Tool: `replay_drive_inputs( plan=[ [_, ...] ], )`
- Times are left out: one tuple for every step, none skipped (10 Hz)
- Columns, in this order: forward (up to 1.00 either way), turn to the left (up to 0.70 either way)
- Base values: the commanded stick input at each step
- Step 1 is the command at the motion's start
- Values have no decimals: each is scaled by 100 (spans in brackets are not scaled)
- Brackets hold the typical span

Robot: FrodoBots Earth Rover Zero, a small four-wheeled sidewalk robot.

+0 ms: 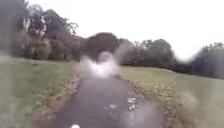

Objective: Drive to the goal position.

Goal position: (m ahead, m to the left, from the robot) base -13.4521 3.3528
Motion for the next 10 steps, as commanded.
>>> replay_drive_inputs(
  plan=[
    [0, 85],
    [0, 85],
    [0, 85],
    [0, 85],
    [0, 85],
    [0, 85],
    [0, 85],
    [0, 85],
    [0, 85],
    [0, 85]
  ],
)
